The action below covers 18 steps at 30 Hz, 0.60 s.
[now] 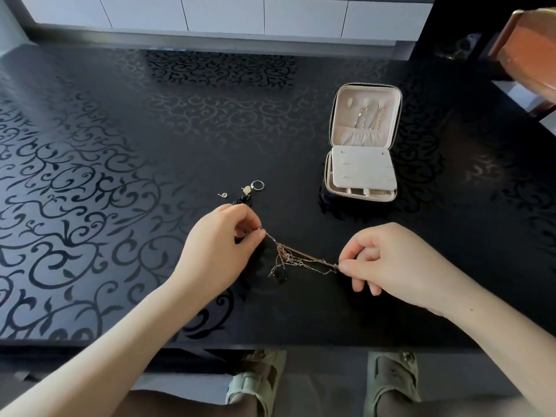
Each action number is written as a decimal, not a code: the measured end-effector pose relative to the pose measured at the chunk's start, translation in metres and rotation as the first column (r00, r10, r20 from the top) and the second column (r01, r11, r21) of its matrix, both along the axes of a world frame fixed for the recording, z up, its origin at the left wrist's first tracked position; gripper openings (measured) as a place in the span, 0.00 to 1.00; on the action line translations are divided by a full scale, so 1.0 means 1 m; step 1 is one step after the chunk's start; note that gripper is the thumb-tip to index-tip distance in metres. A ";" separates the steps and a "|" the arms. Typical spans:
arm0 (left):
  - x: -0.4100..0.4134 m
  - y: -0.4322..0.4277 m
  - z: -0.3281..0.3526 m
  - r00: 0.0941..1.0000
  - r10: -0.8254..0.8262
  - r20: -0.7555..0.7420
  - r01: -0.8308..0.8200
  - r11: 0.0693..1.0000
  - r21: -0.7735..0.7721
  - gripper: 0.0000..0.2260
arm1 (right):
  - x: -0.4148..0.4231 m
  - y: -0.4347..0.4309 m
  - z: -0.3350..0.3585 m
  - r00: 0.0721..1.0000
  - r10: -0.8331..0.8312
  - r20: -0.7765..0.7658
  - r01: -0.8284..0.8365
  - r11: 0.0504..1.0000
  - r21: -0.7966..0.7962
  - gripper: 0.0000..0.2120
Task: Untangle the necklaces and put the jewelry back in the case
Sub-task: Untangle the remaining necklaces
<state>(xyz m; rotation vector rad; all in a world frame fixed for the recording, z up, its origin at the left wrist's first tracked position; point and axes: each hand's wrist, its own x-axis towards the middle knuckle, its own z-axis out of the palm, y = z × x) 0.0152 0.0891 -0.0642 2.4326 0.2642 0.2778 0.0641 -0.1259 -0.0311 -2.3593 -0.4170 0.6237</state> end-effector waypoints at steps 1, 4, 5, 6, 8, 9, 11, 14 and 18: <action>0.001 0.000 -0.001 1.000 0.000 0.013 0.000 1.000 0.005 0.03 | 0.001 0.000 0.000 1.000 0.004 0.009 -0.005 1.000 0.001 0.05; 0.004 0.000 -0.005 0.999 -0.016 0.032 0.014 0.997 0.076 0.02 | 0.005 -0.002 0.001 0.997 -0.022 0.072 0.019 0.999 0.050 0.06; 0.004 0.001 -0.007 0.998 -0.018 0.053 0.011 0.990 0.138 0.03 | 0.007 -0.002 0.001 0.994 -0.042 0.103 0.035 0.997 0.070 0.06; 0.004 0.001 -0.009 0.996 -0.020 0.085 0.002 0.978 0.209 0.05 | 0.009 -0.002 0.000 0.989 -0.058 0.135 0.047 0.995 0.082 0.06; 0.001 -0.001 -0.009 0.987 -0.035 0.157 -0.013 0.955 0.296 0.07 | 0.012 -0.002 -0.004 0.977 -0.070 0.199 0.058 0.996 0.068 0.06; -0.003 -0.005 -0.006 0.983 -0.055 0.172 0.001 0.954 0.300 0.05 | 0.014 -0.001 -0.006 0.971 -0.069 0.227 0.058 0.997 0.052 0.06; -0.013 -0.015 -0.001 0.986 -0.112 0.127 0.078 0.965 0.249 0.07 | 0.016 -0.002 -0.008 0.959 -0.051 0.278 0.052 0.999 0.004 0.05; -0.025 -0.027 -0.002 0.981 -0.196 0.002 0.189 0.947 0.259 0.13 | 0.015 -0.001 -0.010 0.927 0.012 0.376 0.031 0.994 -0.107 0.03; -0.024 -0.025 -0.008 0.973 -0.228 -0.023 0.227 0.944 0.238 0.10 | 0.009 0.006 -0.013 0.760 0.164 0.629 -0.031 0.976 -0.216 0.05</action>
